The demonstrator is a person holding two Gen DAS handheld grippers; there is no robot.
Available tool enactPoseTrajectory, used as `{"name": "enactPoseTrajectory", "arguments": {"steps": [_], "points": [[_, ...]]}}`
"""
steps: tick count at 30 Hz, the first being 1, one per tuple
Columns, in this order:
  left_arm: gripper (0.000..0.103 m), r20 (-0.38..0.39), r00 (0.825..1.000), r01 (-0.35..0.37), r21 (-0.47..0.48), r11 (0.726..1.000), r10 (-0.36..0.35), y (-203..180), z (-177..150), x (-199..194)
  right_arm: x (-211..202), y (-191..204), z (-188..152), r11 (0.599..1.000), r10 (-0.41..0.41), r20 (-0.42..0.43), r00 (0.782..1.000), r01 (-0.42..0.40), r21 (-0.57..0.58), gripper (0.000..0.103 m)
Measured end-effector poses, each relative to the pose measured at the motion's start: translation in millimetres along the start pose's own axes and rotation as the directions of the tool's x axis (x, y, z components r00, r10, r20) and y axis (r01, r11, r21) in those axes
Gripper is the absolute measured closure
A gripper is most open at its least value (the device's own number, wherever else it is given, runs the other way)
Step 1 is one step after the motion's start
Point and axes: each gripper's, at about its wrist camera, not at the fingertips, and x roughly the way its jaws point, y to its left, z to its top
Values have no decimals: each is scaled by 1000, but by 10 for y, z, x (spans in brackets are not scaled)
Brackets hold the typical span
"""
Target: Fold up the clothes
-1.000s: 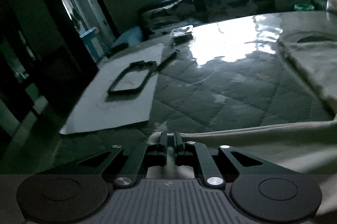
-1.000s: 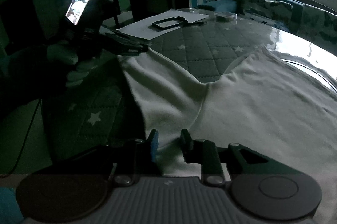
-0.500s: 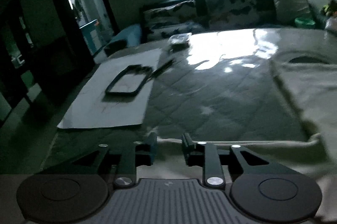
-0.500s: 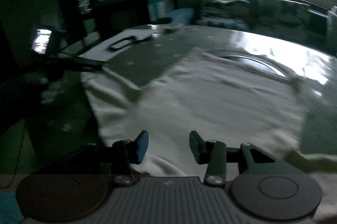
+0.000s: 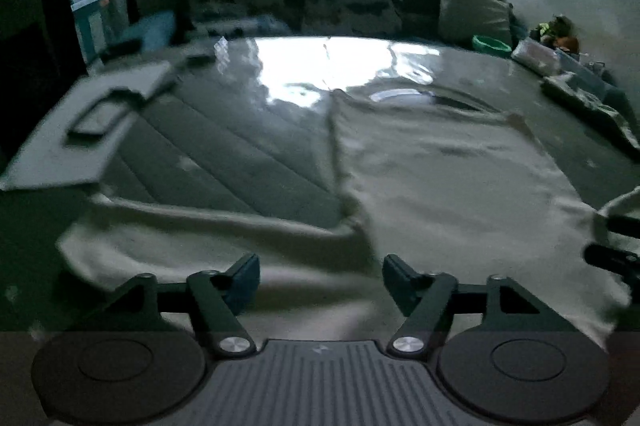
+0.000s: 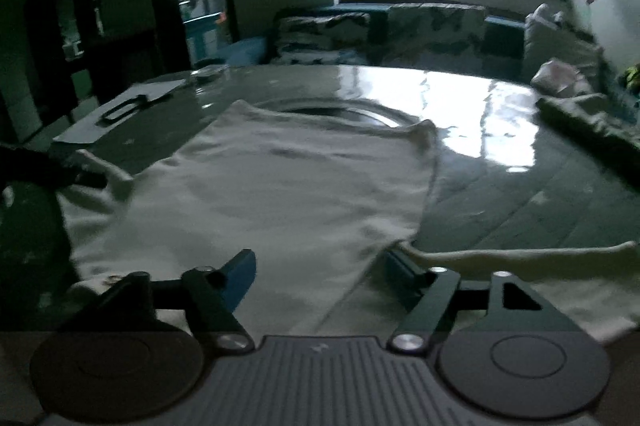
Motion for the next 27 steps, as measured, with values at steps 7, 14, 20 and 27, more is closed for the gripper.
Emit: {"name": "enactPoseTrajectory", "arguments": {"steps": [7,14,20,27], "points": [[14,-66,998,9,-38,999,-11,-188,-69,154,83,-128,-58,999,-34,20,999,33,40,16],[5,-90,996,-8,-26,1000,6,-273,-69,189,170,-167,-128,998,-24,-7,1000,25,52,5],[0,-103,994,-23,-6,1000,22,-332,-75,231,210,-118,-162,999,-35,-7,999,35,18,0],[0,-110,993,-51,5,999,51,-384,-75,258,228,-77,-165,999,-53,-14,998,53,-6,0]]}}
